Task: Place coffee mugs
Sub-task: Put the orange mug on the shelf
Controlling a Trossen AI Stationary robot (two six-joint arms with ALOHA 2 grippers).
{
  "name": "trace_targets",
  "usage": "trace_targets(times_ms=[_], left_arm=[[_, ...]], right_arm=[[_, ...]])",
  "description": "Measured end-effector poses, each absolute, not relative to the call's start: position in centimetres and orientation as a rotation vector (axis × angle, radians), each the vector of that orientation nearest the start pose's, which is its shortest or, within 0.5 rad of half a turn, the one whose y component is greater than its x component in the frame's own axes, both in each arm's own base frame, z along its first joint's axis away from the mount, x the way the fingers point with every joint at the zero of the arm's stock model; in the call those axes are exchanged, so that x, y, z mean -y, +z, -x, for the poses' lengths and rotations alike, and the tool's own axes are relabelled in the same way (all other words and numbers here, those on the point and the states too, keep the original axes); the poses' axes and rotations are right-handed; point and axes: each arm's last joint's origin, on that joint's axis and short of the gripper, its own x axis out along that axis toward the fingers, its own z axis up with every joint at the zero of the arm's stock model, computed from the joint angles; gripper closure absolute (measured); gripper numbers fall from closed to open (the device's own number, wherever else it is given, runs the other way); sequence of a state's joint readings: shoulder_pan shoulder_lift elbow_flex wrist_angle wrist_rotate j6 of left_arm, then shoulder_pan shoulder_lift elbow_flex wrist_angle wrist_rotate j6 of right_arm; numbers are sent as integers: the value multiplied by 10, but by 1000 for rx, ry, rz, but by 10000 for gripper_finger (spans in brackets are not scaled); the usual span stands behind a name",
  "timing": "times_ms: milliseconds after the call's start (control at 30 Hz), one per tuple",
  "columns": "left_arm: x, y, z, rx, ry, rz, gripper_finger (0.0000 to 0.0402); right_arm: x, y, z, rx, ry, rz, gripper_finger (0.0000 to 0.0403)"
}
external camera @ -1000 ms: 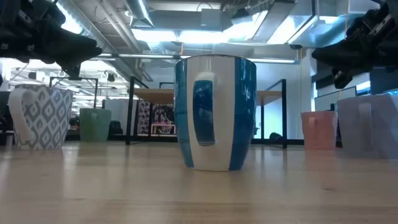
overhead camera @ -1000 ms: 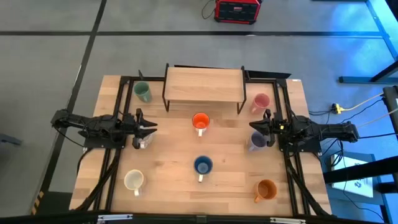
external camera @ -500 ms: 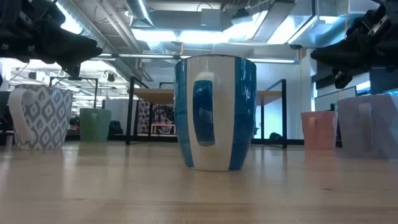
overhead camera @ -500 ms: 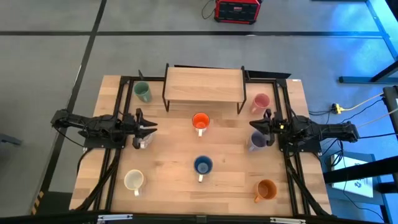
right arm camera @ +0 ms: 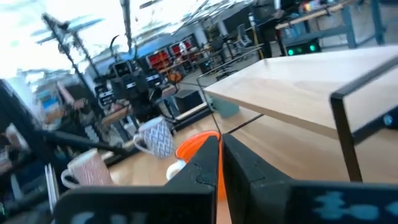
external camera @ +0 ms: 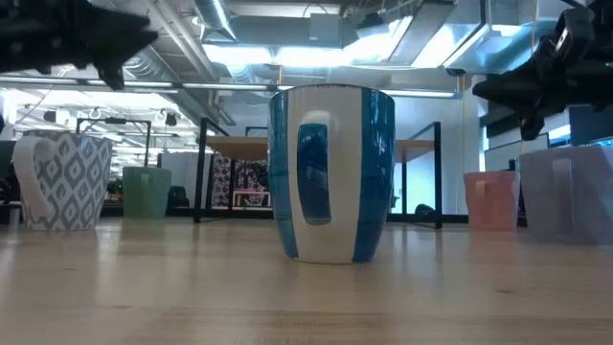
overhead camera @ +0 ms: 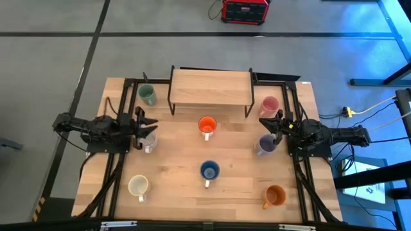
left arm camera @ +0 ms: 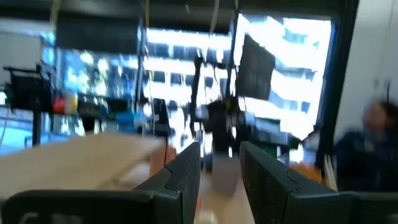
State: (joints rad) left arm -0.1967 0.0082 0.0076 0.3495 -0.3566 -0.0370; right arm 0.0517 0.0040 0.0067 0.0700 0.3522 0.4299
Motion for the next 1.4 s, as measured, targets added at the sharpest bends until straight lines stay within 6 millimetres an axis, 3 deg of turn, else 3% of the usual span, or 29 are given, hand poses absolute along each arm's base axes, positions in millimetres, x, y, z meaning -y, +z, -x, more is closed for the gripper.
trace_targets(times_ms=[233, 333, 567, 767, 1067, 1400], left_arm=[[5, 217, -81, 552, 167, 215, 294], [1, 225, -76, 627, 235, 345, 294], [3, 254, -92, 490, 291, 296, 294], [9, 270, -131, 309, 349, 246, 294], [23, 271, -202, 97, 360, 255, 294], [28, 239, -273, -169, 298, 303, 294]], right_arm=[[5, 172, -96, 145, -293, -483, 395], [6, 173, -96, 159, -298, -487, 395], [6, 177, -95, 194, -283, -496, 395], [5, 177, -95, 191, -271, -488, 395], [4, 174, -96, 153, -254, -477, 395], [1, 172, -97, 108, -149, -471, 395]])
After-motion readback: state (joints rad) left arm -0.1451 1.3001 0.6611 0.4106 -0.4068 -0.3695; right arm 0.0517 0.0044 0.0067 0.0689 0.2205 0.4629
